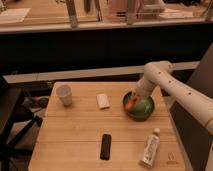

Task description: Place the pepper in the ceramic bowl

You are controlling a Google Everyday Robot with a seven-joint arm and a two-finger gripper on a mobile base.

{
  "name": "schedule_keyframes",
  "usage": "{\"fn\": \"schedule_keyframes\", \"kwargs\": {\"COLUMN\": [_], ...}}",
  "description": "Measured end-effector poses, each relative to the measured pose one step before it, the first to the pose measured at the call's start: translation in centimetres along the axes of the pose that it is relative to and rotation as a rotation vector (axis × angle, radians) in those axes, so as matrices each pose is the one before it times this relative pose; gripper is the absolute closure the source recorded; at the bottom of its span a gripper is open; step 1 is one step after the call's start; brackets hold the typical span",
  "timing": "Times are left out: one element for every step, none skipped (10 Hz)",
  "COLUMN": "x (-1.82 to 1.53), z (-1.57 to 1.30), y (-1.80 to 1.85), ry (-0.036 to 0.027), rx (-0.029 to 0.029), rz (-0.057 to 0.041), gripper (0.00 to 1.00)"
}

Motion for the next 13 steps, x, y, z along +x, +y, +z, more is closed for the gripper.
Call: {"fn": "schedule_keyframes", "kwargs": {"x": [0.066,-0.017,-0.01,0.043,0.066,0.045,0.014,0.026,0.05,0.039,0.023,0.021,0.027], "z": [-0.031,0.004,0.009,-0.033,-0.054,-0.023,-0.016,-0.023,-0.018,-0.023,-0.02,-0.007,-0.026], "y": [0.041,-0.074,-0.056,0.067,0.093,0.031,0.011,0.022,0.047,0.037,0.016,0.037,0.031], "ry": [0.00089,-0.00025,-0.00023,0.00003,0.00028,0.00018,-0.00016,-0.00008,0.00033,0.00017,0.00014,-0.00019,-0.00014], "rx": [0.0,-0.00035,-0.00029,-0.00079,-0.00032,-0.00069,-0.00024,-0.00046,-0.00101,-0.00062,-0.00013,-0.00062,-0.00043], "rz": [0.00061,-0.00057,-0.00054,0.00136,0.00213,0.00102,0.00048,0.00078,0.00085,0.00077,0.00042,0.00067,-0.00011], "gripper": [0.93,0.86,0.84,0.84,0.84,0.84,0.84,0.84,0.84,0.84,0.84,0.83,0.76]}}
